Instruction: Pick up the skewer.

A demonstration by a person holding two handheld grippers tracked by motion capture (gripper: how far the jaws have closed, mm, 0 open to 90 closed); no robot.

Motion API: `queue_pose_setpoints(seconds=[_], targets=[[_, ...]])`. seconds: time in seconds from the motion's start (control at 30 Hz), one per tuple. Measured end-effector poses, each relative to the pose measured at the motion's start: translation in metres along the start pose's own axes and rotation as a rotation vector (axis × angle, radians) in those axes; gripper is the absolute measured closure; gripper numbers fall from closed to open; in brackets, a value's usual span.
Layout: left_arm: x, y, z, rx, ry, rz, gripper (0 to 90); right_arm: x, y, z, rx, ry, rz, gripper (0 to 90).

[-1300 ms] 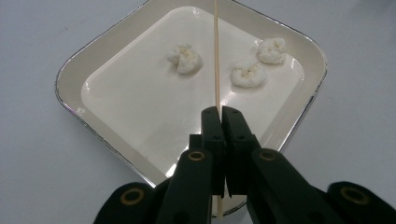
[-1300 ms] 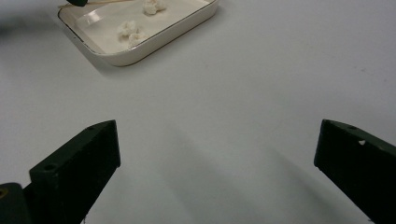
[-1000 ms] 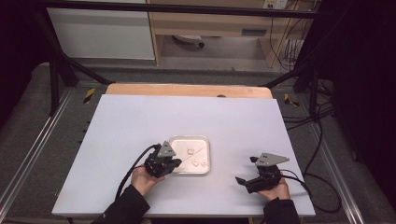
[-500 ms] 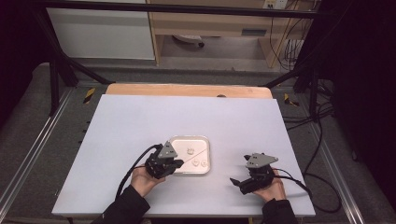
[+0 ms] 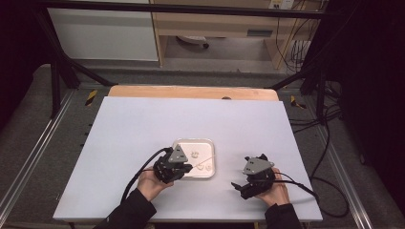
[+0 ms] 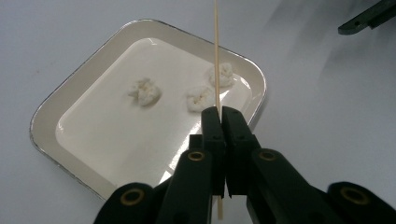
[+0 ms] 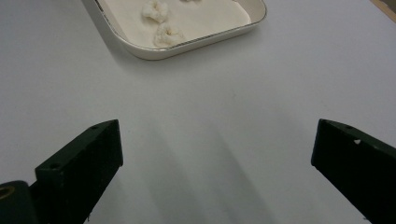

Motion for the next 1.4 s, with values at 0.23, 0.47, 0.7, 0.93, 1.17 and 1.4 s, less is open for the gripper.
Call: queue_pose_setpoints(seconds=[0.23, 0.47, 0.7, 0.93, 1.17, 1.4], targets=[[-0.004, 0.007, 0.008, -0.028, -0.016, -0.009, 88.7, -0.001, -0.002, 0.006, 0.086, -0.007, -0.036, 6.2], [-0.009, 0.012, 0.013, -0.048, -0.035, -0.018, 88.7, 0.001, -0.004, 0.008, 0.173, -0.031, -0.076, 12.3], [-0.014, 0.016, 0.016, -0.064, -0.052, -0.027, 88.7, 0.003, -0.006, 0.011, 0.244, -0.034, -0.115, 19.9], [-0.021, 0.024, 0.024, -0.090, -0.070, -0.040, 88.7, 0.004, -0.008, 0.013, 0.299, -0.042, -0.130, 25.3], [-0.028, 0.034, 0.031, -0.127, -0.091, -0.050, 88.7, 0.006, -0.009, 0.015, 0.381, -0.052, -0.160, 33.8], [-0.034, 0.043, 0.038, -0.148, -0.098, -0.062, 88.7, 0.003, -0.014, 0.015, 0.509, -0.078, -0.159, 47.1]])
Point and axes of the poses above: each handheld gripper's, and its own axes: x roughly backward along the jaws, z roughly out of its top, y roughly to its right, the point moved 9 cm from there along -x, roughly forward along the jaws, and after that the axes turned 2 degrees about -y, right-handed, at the moved point
